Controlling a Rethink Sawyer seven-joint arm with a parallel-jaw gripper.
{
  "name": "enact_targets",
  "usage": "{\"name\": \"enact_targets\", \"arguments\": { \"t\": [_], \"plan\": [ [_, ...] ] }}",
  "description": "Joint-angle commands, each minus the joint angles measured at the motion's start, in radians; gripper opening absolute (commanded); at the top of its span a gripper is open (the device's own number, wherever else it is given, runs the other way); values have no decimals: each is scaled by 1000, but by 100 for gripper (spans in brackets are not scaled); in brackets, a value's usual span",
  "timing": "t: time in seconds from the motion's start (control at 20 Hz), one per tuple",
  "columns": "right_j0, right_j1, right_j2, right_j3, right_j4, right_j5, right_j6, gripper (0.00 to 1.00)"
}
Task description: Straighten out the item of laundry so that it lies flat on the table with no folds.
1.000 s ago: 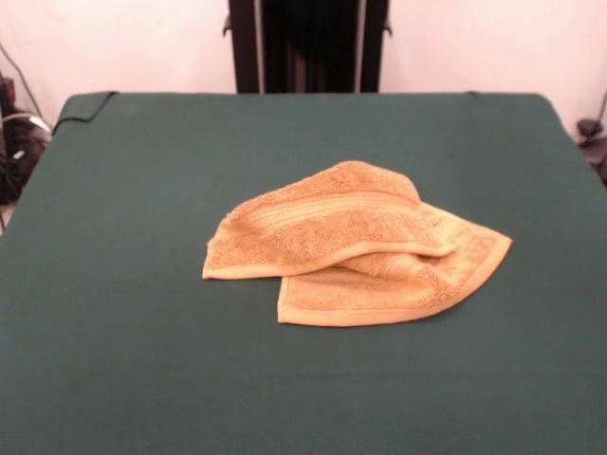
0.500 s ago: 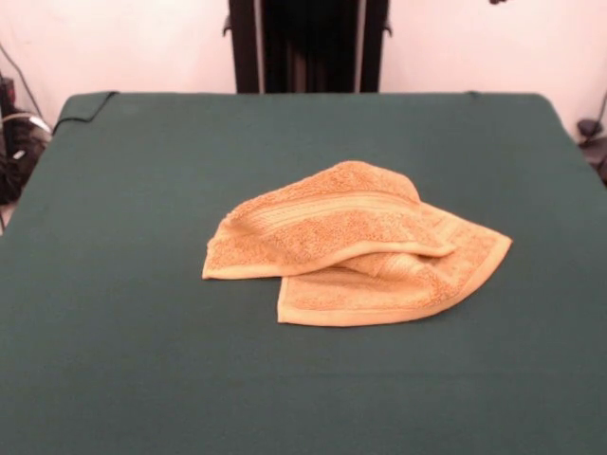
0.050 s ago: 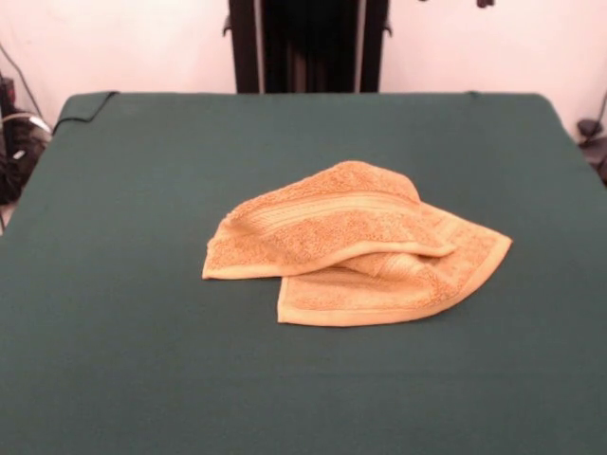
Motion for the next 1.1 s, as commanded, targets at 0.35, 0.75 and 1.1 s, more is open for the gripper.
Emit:
{"name": "enact_targets", "arguments": {
  "t": [0.35, 0.75, 1.1],
  "plan": [
    [-17, 109, 121, 136, -70, -80, -235, 100],
    [15, 164, 88, 117, -117, -124, -166, 100],
    [32, 233, 73, 76, -153, -135, -134, 100]
  ]
}}
